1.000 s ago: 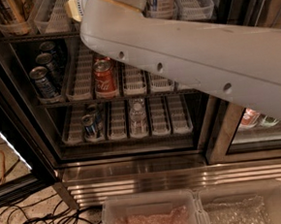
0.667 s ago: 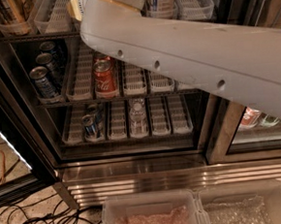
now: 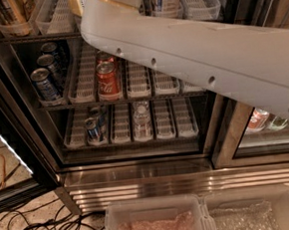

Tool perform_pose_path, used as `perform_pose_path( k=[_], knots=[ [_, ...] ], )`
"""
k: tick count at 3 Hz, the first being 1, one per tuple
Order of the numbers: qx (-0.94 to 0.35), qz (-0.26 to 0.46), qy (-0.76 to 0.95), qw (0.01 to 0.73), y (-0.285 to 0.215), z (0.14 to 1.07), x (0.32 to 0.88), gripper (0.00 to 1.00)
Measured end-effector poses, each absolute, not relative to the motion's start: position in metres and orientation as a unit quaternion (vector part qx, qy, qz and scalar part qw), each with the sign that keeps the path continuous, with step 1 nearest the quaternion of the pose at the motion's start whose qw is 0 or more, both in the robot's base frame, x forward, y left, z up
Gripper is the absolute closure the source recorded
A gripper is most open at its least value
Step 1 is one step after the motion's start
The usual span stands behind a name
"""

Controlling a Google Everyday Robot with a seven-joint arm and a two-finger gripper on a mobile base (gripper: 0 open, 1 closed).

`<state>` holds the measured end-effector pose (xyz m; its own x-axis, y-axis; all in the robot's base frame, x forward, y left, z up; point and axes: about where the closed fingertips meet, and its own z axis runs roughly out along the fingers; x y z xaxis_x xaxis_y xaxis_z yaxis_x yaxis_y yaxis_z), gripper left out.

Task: Pick 7up can from top shelf of fridge

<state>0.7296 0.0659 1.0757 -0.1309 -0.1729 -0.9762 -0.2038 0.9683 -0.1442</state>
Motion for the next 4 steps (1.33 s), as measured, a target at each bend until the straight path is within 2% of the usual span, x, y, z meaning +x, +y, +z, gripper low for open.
perform_pose_path(
  k=[1,2,4],
  knots=[
    [-0.123,0.002,0.743,0.658,0.0645,1.0844,0.7399,0.14],
    [-0.124,-0.001,0.730,0.672,0.0639,1.0892,0.7437,0.33],
    [-0.131,0.000,0.728,0.673,0.0645,1.0909,0.7424,0.79]
  ],
)
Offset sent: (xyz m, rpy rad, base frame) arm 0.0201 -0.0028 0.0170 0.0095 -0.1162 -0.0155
